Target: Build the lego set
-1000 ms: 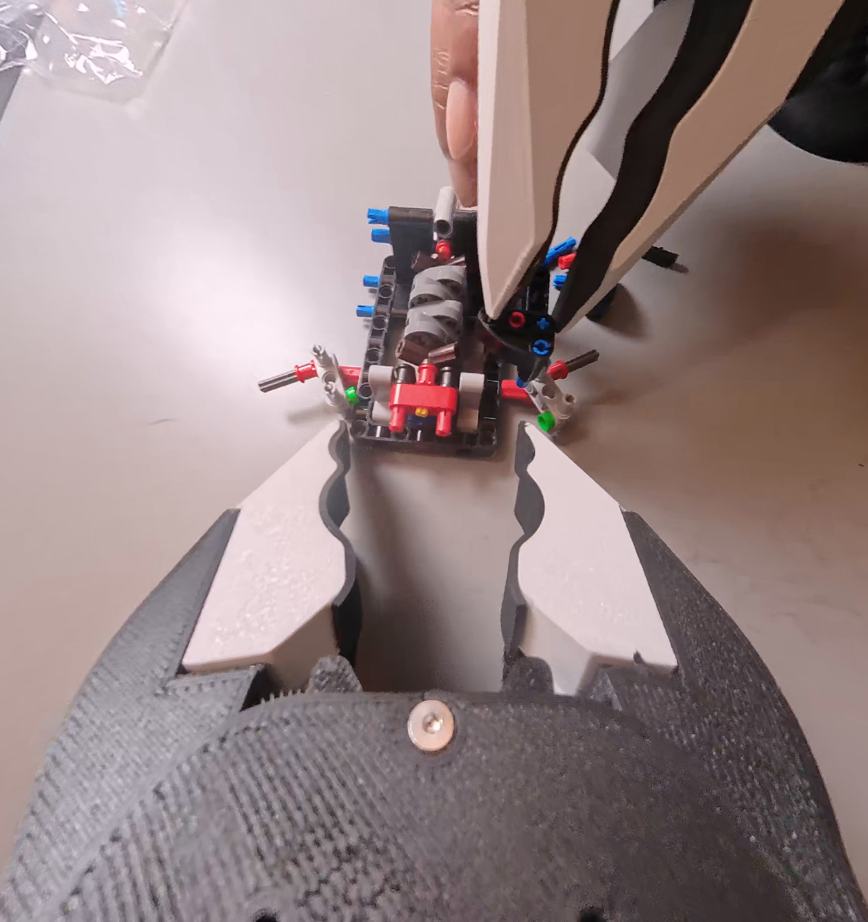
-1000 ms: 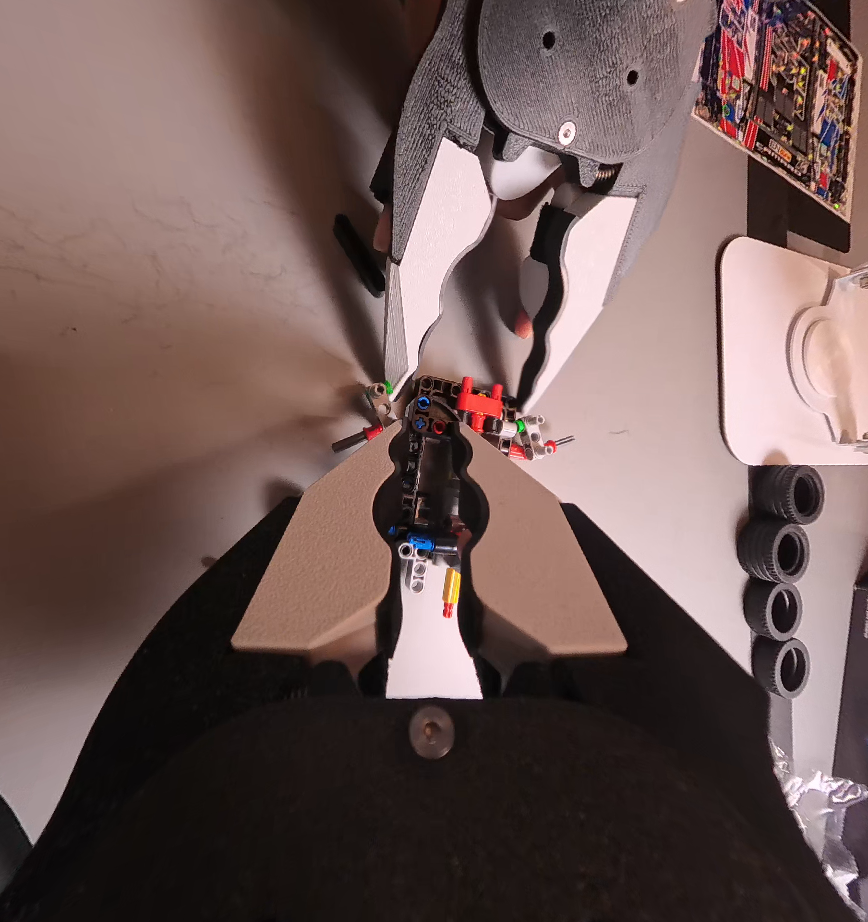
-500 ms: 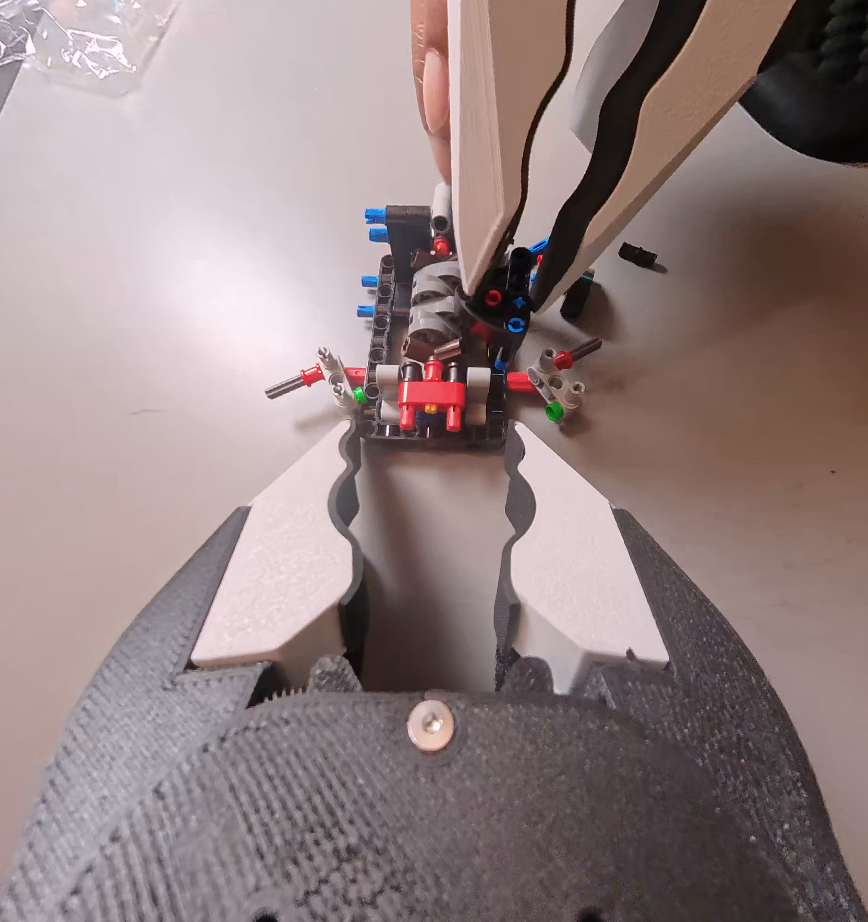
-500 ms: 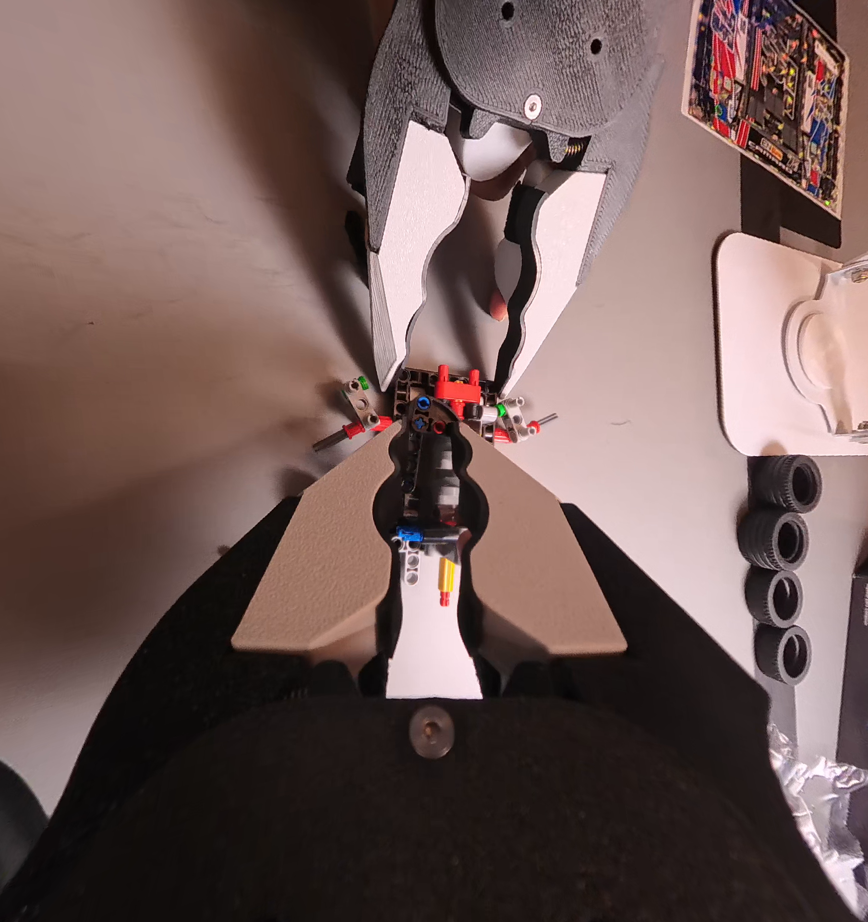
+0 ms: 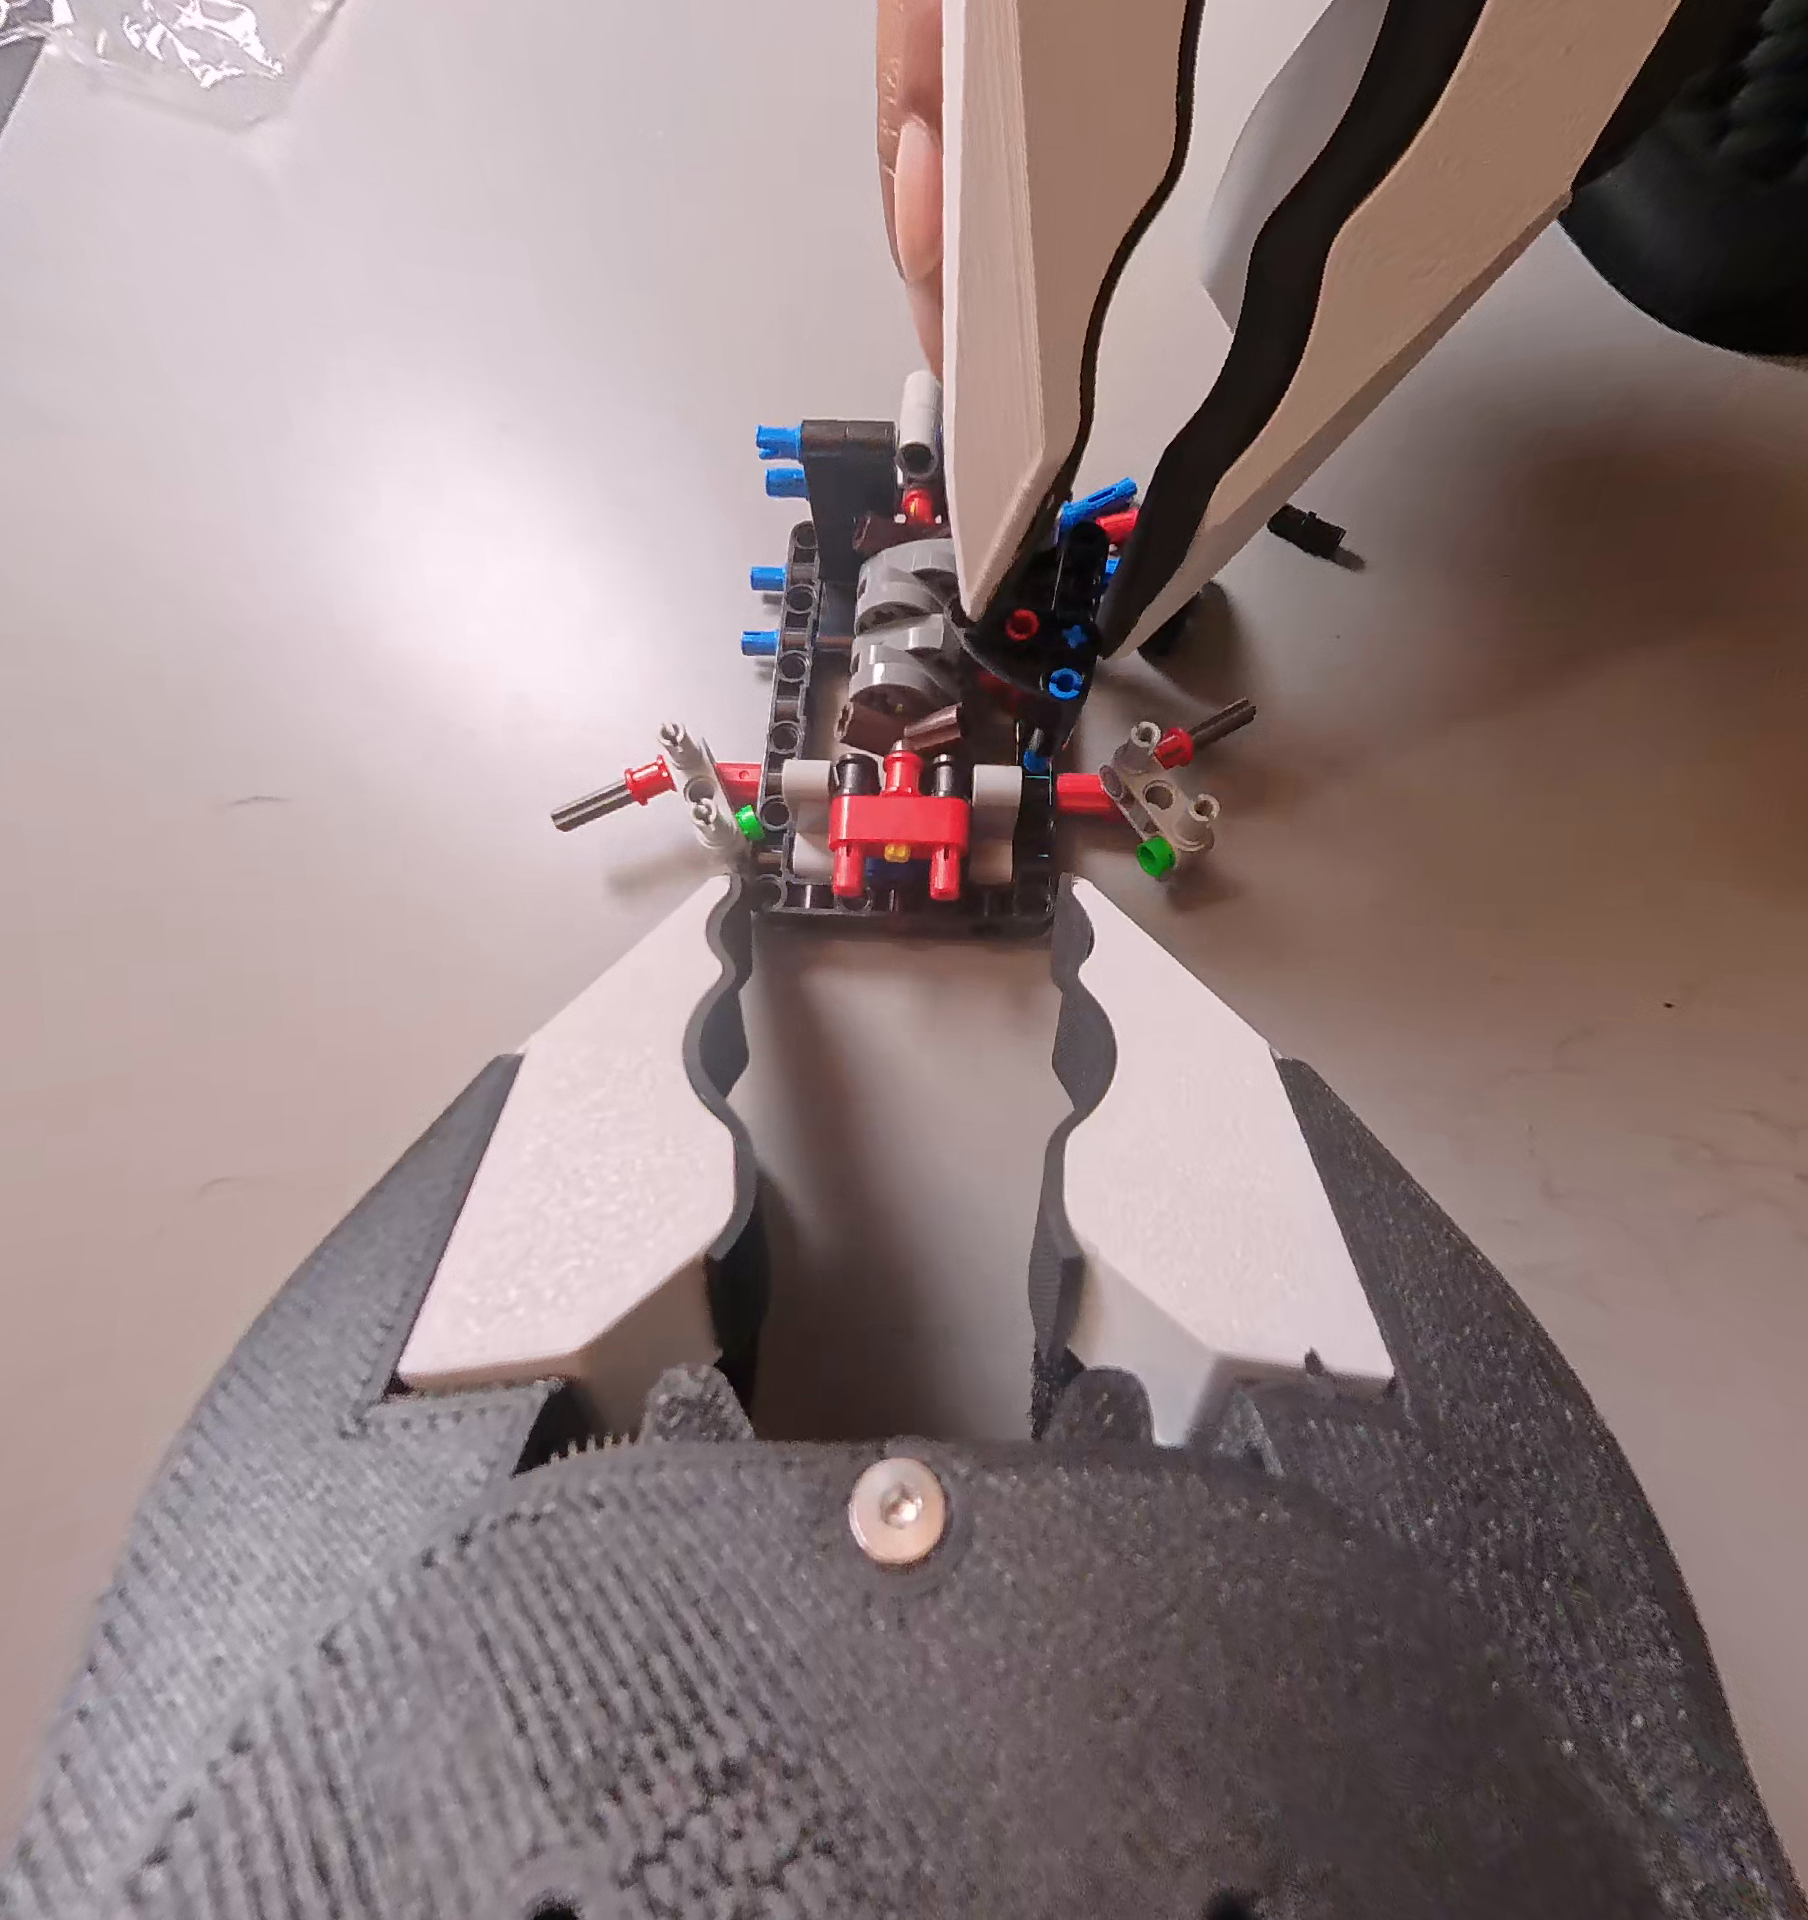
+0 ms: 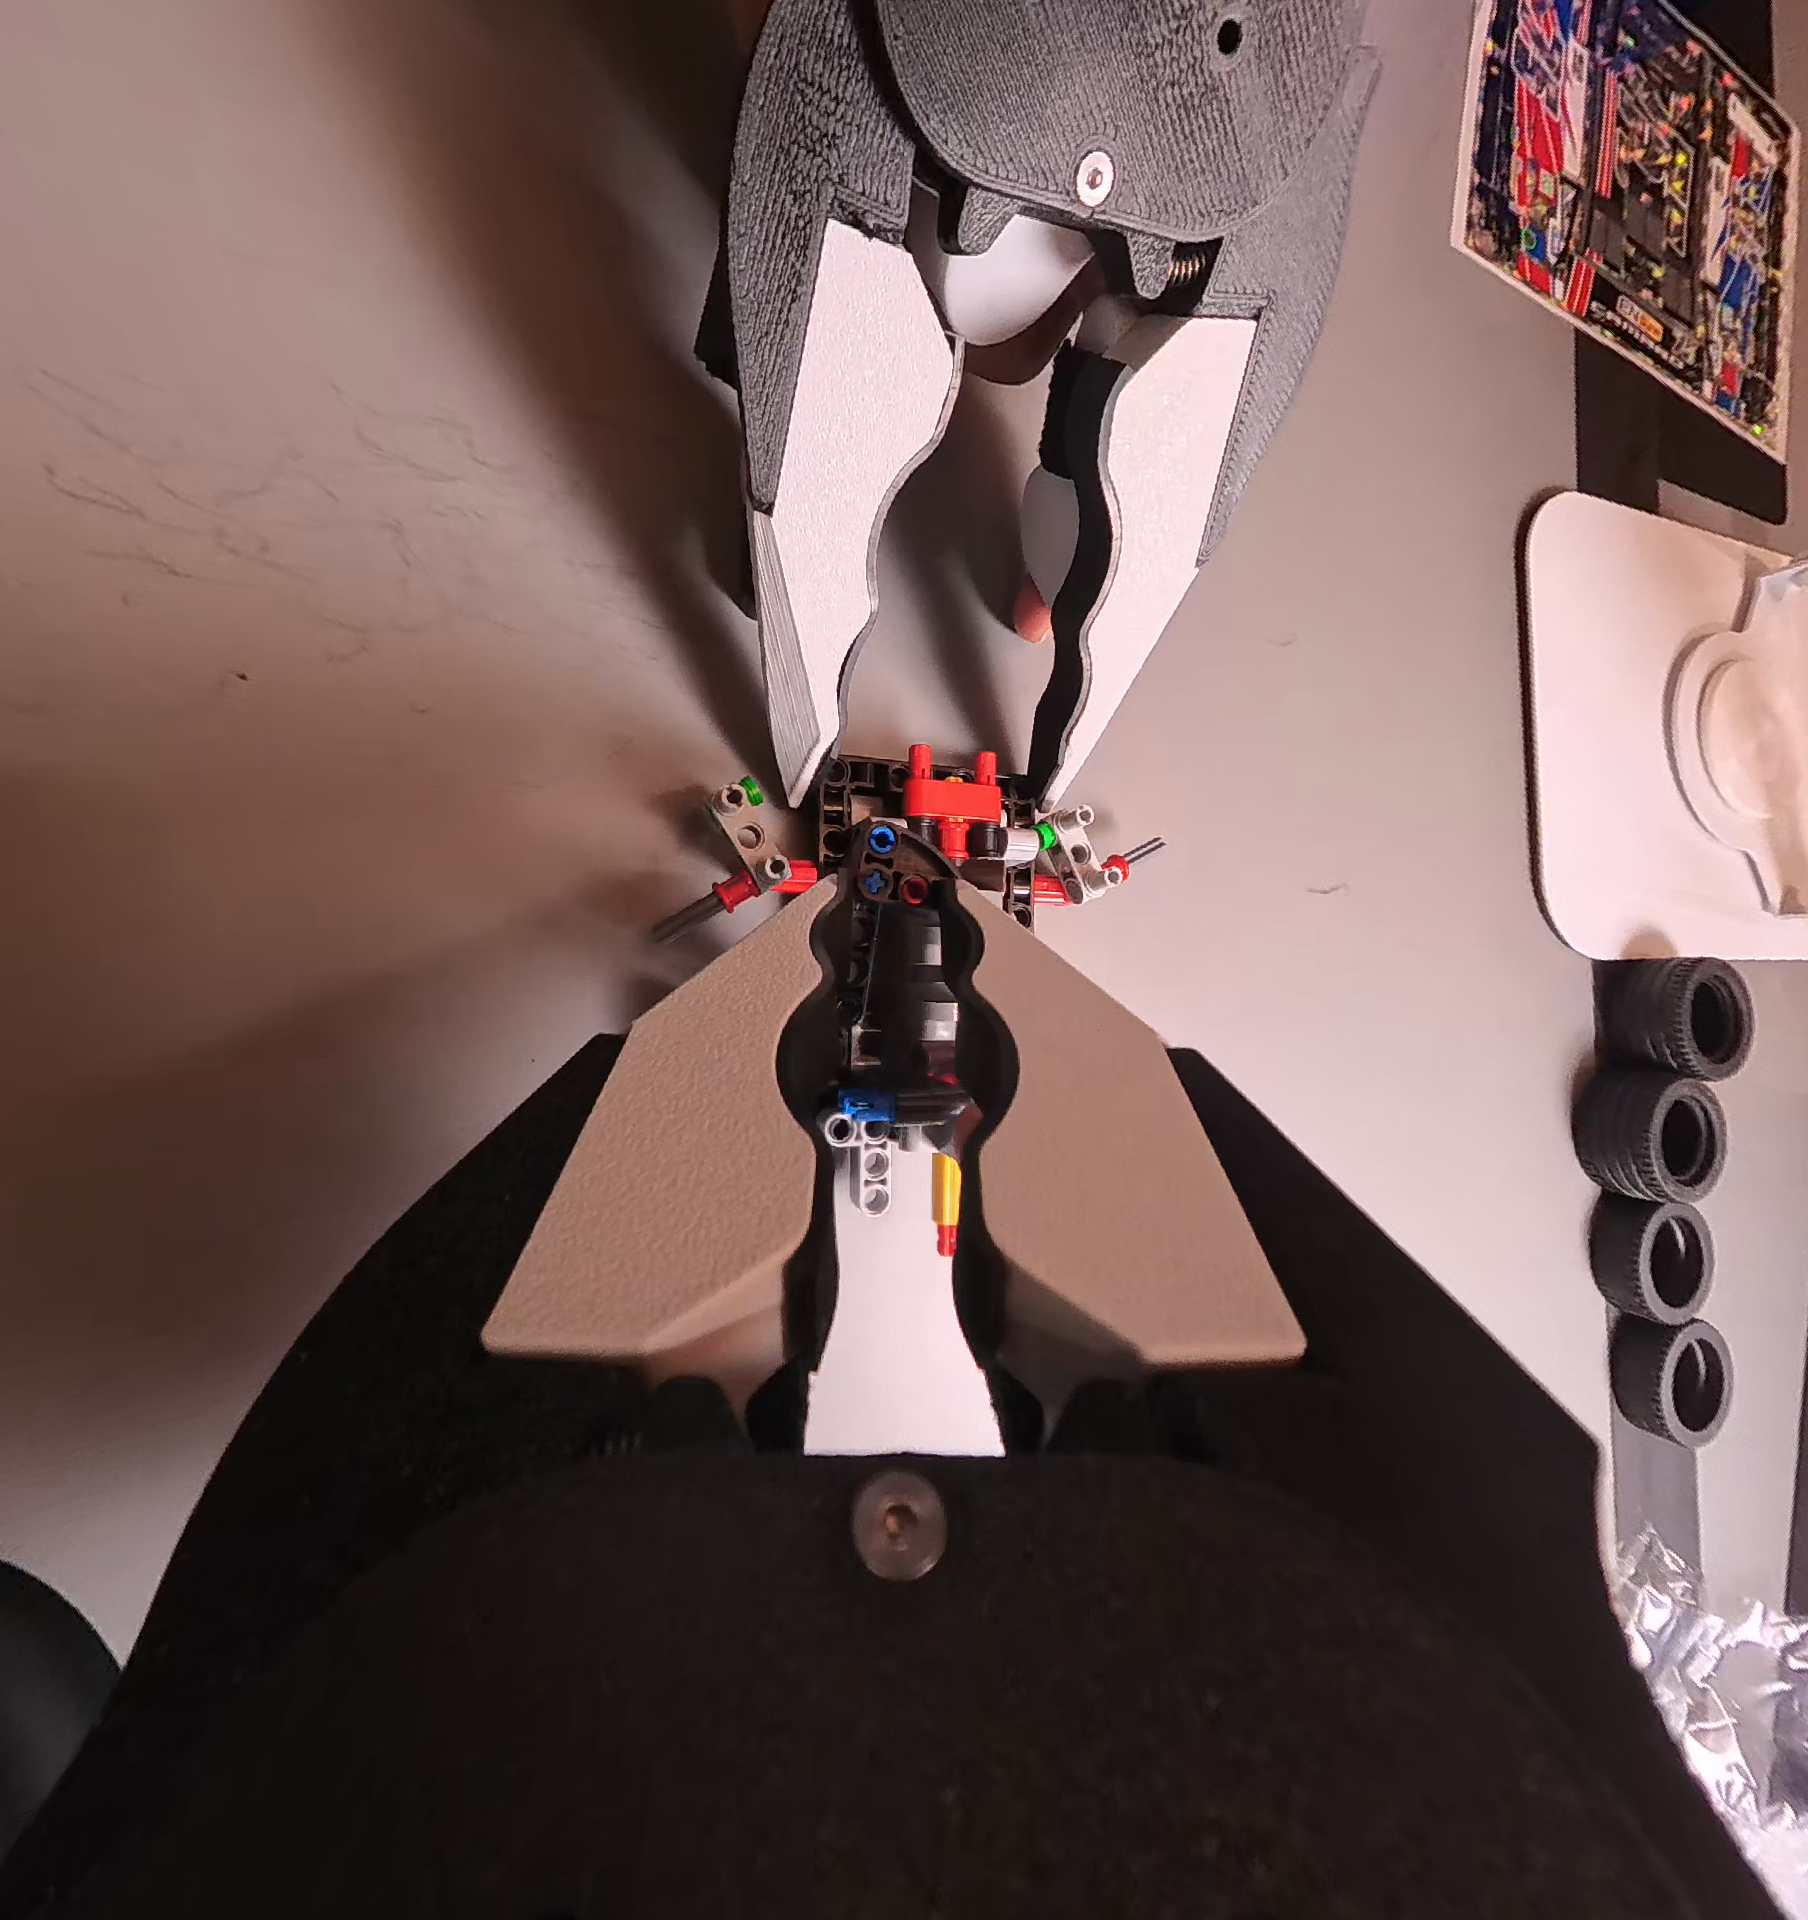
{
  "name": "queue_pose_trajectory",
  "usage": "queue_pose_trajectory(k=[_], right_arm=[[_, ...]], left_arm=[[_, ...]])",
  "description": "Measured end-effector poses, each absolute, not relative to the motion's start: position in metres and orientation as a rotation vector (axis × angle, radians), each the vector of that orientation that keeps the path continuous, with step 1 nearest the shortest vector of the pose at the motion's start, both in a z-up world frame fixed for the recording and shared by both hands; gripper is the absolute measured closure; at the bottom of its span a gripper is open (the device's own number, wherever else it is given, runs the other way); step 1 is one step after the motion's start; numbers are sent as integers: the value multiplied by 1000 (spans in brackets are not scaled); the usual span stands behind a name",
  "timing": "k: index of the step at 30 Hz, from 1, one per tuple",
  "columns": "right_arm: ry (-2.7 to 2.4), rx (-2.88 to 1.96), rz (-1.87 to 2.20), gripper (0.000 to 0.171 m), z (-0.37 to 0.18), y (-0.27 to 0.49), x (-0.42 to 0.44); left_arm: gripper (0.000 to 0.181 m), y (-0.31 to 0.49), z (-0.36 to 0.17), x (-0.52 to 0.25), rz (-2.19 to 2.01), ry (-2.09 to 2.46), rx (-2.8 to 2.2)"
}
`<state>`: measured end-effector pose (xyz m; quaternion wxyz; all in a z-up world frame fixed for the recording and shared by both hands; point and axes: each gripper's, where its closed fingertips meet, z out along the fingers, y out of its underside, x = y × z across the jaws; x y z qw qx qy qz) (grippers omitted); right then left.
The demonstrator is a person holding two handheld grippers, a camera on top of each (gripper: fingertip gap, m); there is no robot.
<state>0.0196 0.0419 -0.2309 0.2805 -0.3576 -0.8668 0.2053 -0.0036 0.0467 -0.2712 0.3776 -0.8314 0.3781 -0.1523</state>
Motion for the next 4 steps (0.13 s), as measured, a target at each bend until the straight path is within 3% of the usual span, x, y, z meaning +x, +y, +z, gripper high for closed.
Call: queue_pose_trajectory(k=[1,4], right_arm=[[-2325,-960,551,158,-231,41,20],[-2332,-964,544,158,-233,41,20]], left_arm=[[124,46,-271,-4,-387,965,-2129],[124,46,-271,-4,-381,958,-2136]])
